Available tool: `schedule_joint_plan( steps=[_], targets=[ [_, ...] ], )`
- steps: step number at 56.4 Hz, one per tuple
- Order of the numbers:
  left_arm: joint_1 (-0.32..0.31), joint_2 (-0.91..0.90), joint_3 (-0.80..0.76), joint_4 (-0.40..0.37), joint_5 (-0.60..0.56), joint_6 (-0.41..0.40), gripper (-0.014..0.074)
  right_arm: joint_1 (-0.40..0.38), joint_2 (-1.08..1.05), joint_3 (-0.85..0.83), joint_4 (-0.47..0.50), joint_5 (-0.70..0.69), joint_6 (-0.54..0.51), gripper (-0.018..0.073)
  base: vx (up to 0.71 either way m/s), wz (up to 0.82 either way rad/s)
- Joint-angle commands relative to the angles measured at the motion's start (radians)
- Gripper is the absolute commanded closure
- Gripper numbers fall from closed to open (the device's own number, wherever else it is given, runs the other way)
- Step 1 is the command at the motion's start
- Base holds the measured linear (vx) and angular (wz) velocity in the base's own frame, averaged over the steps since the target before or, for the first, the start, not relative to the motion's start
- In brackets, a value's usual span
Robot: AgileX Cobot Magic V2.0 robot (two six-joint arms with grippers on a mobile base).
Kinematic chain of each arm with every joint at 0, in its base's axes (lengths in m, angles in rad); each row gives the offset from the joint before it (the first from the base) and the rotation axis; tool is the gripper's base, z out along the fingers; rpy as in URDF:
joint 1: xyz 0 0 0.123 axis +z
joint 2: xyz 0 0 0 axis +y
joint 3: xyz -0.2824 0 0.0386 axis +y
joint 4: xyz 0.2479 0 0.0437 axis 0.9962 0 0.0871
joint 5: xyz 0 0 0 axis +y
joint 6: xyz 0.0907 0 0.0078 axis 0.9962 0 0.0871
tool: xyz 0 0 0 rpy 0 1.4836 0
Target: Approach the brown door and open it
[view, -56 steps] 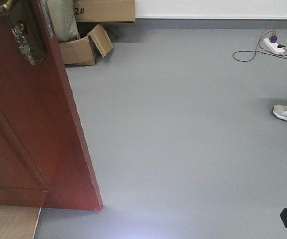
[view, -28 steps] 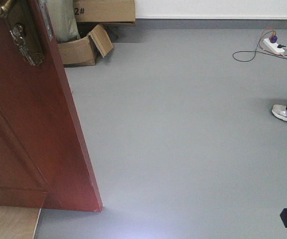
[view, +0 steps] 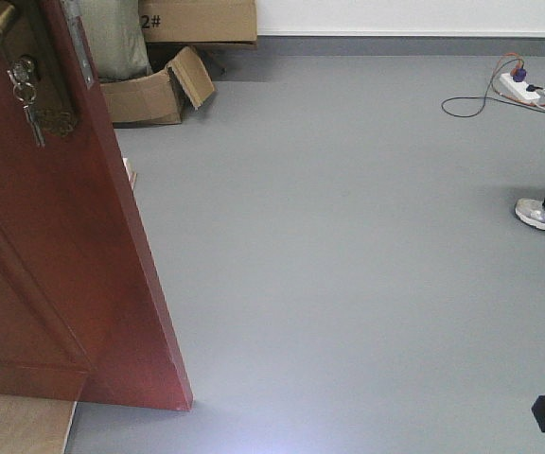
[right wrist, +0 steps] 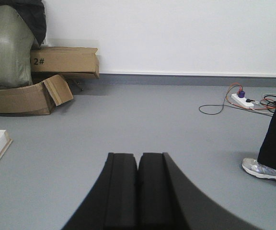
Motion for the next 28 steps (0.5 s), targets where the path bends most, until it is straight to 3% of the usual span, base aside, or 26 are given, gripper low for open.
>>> schedule_joint_plan(
  steps=[1, 4, 7, 18, 28],
  targets=[
    [-0.007, -0.062, 0.055, -0.008, -0.086, -0.005, 0.0603, 0.001, -0.010, 0.004, -0.006, -0.082, -0.005, 0.0559, 0.00, 0.00],
    [-0.007, -0.106, 0.096, -0.008, -0.079, -0.009, 0.0603, 0.001, -0.010, 0.004, -0.006, -0.082, -0.005, 0.0559, 0.00, 0.00],
    [-0.007, -0.127, 0.090, -0.008, 0.016, -0.009, 0.0603, 0.001, -0.010, 0.004, -0.006, -0.082, -0.005, 0.0559, 0.00, 0.00],
    [0.037, -0.121, 0.090, -0.007, 0.172, -0.010, 0.0603, 0.001, -0.010, 0.004, -0.006, -0.082, -0.005, 0.0559, 0.00, 0.00],
    [0.037, -0.121, 0.090, -0.007, 0.198, -0.010, 0.0603, 0.001, -0.010, 0.004, -0.006, -0.082, -0.005, 0.0559, 0.00, 0.00]
  ],
)
